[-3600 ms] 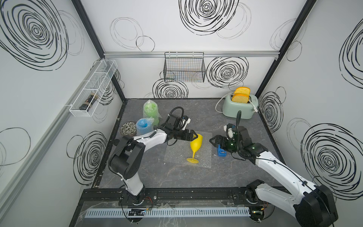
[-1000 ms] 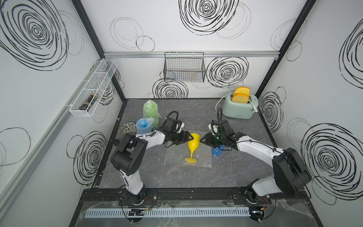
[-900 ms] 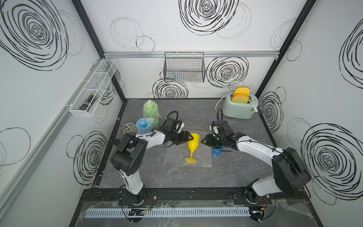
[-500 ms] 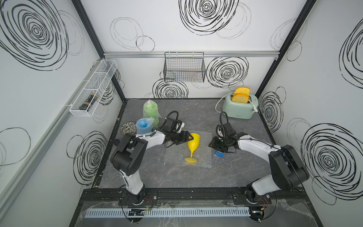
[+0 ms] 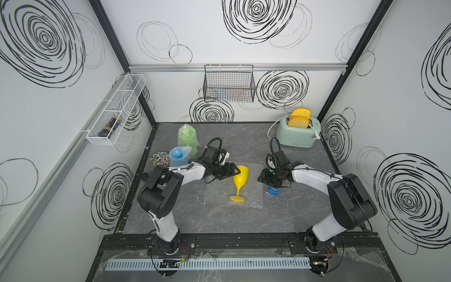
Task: Wrap wine glasses in bubble wrap
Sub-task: Wrap the wine glass in bubble wrap.
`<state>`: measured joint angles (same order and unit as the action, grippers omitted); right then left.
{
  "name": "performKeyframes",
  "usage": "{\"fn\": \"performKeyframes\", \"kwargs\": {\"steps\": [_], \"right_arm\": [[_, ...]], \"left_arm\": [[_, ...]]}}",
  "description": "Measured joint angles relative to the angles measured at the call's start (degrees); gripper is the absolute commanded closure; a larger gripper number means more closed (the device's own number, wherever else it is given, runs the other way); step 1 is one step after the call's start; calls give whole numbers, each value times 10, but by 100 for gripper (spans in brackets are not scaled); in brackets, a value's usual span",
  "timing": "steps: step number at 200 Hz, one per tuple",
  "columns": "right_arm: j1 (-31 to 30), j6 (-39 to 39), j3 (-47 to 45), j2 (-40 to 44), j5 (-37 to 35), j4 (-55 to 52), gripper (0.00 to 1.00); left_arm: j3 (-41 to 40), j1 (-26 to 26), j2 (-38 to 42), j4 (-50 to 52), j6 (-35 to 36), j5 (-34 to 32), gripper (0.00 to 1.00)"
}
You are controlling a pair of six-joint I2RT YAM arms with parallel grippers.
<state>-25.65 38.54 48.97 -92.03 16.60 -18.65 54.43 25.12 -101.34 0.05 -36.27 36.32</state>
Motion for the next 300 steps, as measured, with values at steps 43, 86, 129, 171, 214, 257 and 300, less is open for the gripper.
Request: {"fn": "performKeyframes", "kwargs": {"steps": [43,86,129,171,214,257,300], "right_arm": [[-4,-3,5,-35,26,40,44],[-9,0,13,-48,60,52,44],[-17,10,7,-50,118,78,47],[-17,44,-31,-19,206,154,51],[-17,67,-57,32,243,199,60],[-17,84,-87,54,241,205,82],[-17,86,-87,74,217,191,100]], "left_arm": [[0,0,0,0,1,-1,27],[0,-1,0,0,2,-1,27],[0,-1,0,0,3,-1,27],[0,-2,0,0,3,-1,27],[0,-2,0,0,3,-1,27],[0,-2,0,0,3,-1,27],[0,-2,0,0,3,-1,27]]}}
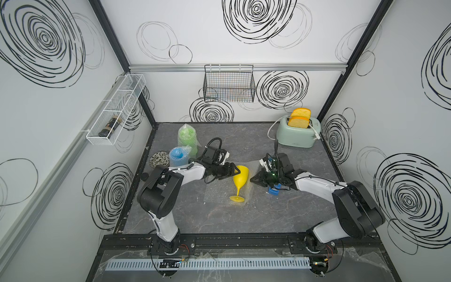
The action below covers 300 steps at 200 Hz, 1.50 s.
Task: Wrap wine glasses in bubble wrap
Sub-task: Wrap the wine glass in bubble wrap.
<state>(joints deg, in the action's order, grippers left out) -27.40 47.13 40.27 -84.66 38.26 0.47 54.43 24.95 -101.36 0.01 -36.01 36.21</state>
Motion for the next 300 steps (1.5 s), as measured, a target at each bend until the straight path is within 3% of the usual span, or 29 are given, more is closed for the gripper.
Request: {"fn": "performKeyframes", "kwargs": {"steps": [90,144,197,246,300], "right_arm": [[-42,-26,69,-35,-17,-22,100],[-65,-54,117,-82,-20,-40,90],[-78,-70,134,-102,-19,-46,79],[-87,-74,142,-111,-16,-45,77],[-89,-81,143,-111,-15,-46,69]], "left_arm": [[0,-4,29,15,2,8,12],[5,-5,37,14,4,29,10],[19,-2,16,21,18,30,16],[31,2,-4,33,28,19,21],[33,3,-13,36,39,4,37]]}}
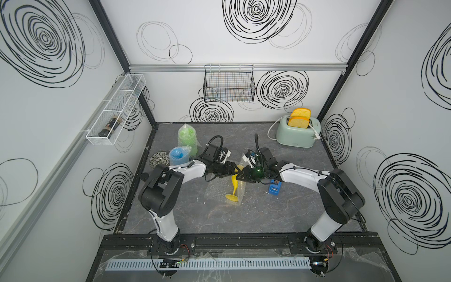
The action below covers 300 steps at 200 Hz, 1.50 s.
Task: Wrap wine glasses in bubble wrap
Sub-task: Wrap the wine glass in bubble wrap.
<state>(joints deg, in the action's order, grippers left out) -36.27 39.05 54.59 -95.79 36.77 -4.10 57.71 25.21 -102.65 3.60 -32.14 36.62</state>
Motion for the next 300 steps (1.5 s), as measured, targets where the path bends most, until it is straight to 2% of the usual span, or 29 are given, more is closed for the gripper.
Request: {"fn": "performKeyframes", "kwargs": {"steps": [23,55,74,88,110,162,218,245,270,300], "right_arm": [[1,-8,-2,20,-4,-11,68],[25,-12,-28,102,0,-19,62],[55,-14,-44,130,-1,-16,44],[76,-7,-56,128,-4,-14,20],[98,-3,-57,94,-16,-10,5],[99,31,-47,-15,-10,24,0],[97,52,-11,-46,3,58,0],[97,57,-4,-59,4,64,3],[97,57,-4,-73,2,63,6],[93,50,7,-76,-5,57,6]], "left_arm": [[2,-3,0,-5,2,0,40],[2,-4,0,-5,4,0,41],[2,-4,0,-6,5,0,41],[2,-4,0,-6,6,0,40],[2,-4,0,-6,7,0,41],[0,-4,1,-10,8,0,41],[-12,-3,9,-20,9,2,43],[-15,-3,16,-17,11,1,38],[-32,-3,39,-7,14,-1,33],[-70,0,88,-4,21,-2,34]]}}
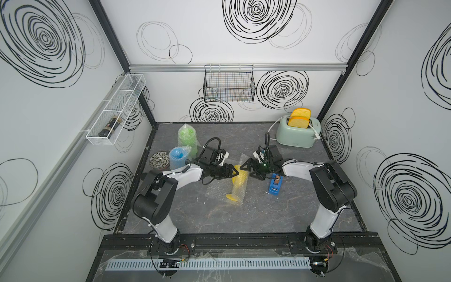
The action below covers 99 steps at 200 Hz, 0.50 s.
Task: Wrap wine glasses in bubble wrap
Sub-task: Wrap the wine glass in bubble wrap.
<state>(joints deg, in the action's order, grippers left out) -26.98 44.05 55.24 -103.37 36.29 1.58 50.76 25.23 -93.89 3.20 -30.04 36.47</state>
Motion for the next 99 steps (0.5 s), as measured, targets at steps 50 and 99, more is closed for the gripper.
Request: {"fn": "performKeyframes", "kwargs": {"steps": [50,99], "right_arm": [[-7,-6,10,0,-16,-11,6],[-13,-7,16,-1,-21,-18,1]], "left_arm": [[-36,12,37,-2,16,-6,54],[-62,29,38,-5,30,-17,77]]}}
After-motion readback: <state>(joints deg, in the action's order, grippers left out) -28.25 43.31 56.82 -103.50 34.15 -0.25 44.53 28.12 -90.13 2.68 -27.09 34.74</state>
